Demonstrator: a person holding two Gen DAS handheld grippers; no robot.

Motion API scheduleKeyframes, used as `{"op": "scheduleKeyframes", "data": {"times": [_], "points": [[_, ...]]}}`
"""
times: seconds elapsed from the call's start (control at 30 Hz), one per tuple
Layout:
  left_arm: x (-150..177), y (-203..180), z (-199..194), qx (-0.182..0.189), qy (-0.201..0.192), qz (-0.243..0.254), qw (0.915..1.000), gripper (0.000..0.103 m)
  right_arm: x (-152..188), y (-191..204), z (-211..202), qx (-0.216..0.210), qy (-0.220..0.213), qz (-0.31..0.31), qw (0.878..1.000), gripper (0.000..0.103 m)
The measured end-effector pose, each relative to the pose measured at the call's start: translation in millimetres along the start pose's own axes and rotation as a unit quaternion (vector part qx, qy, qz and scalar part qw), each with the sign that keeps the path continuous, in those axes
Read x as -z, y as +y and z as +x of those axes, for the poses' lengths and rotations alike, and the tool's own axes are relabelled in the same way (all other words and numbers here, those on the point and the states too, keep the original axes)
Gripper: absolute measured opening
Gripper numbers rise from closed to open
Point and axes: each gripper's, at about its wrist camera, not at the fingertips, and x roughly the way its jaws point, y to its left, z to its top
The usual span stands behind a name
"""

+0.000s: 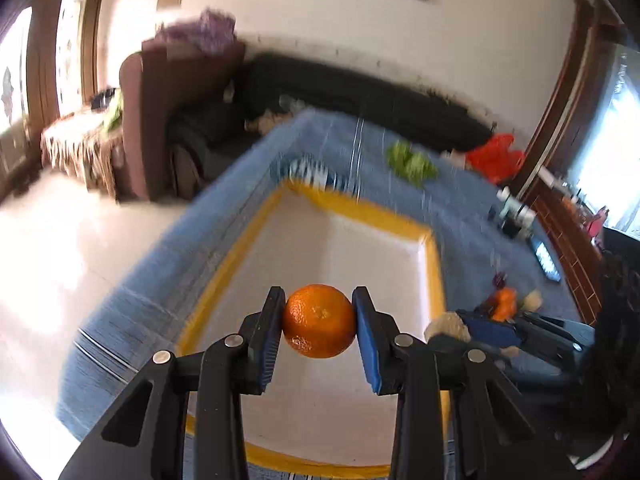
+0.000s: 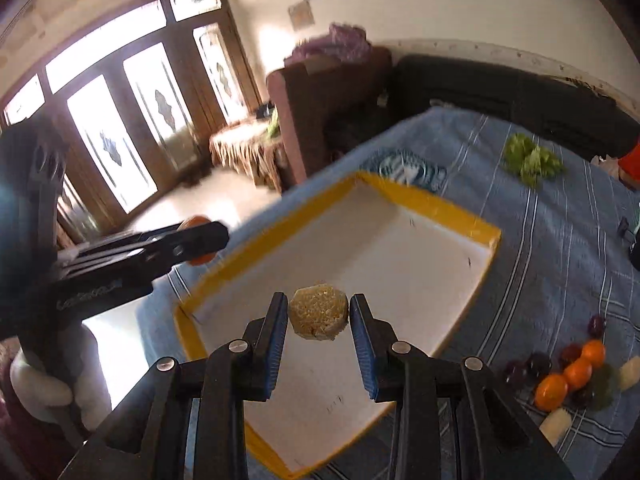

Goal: Organize fruits
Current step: 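Carry both held items over the yellow tray and open both tools, then lift both open tools away from the tray back toward the fruit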

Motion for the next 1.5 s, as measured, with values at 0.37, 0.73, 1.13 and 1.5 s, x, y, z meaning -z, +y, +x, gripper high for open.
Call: {"op": "scheduleKeyframes", "data": {"times": [0.37,0.73,1.13,1.5], "points": [[38.1,37.3,52.1,-0.078,0.082,-0.042,0.9926,0.034,40.2,27.2,64.3,-0.004,0.081,-0.068,0.994,0.036],[36.8,38.1,8.2,-0.103,0.042,-0.056,0.9922,0.063,53.8,51.6,67.4,-0.016,0.074,-0.095,0.993,0.037],[51.2,48.3,-110.2,-0.161,-0.083,-0.101,0.9782,0.069,48.1,38.0,5.5,-0.011,-0.051,-0.080,0.995,0.055],[54.3,52.8,-149.9,-0.219,-0.129,-0.151,0.9551,0.074,48.5,12.6,-1.1,0.010,-0.098,-0.049,0.994,0.056]]}}
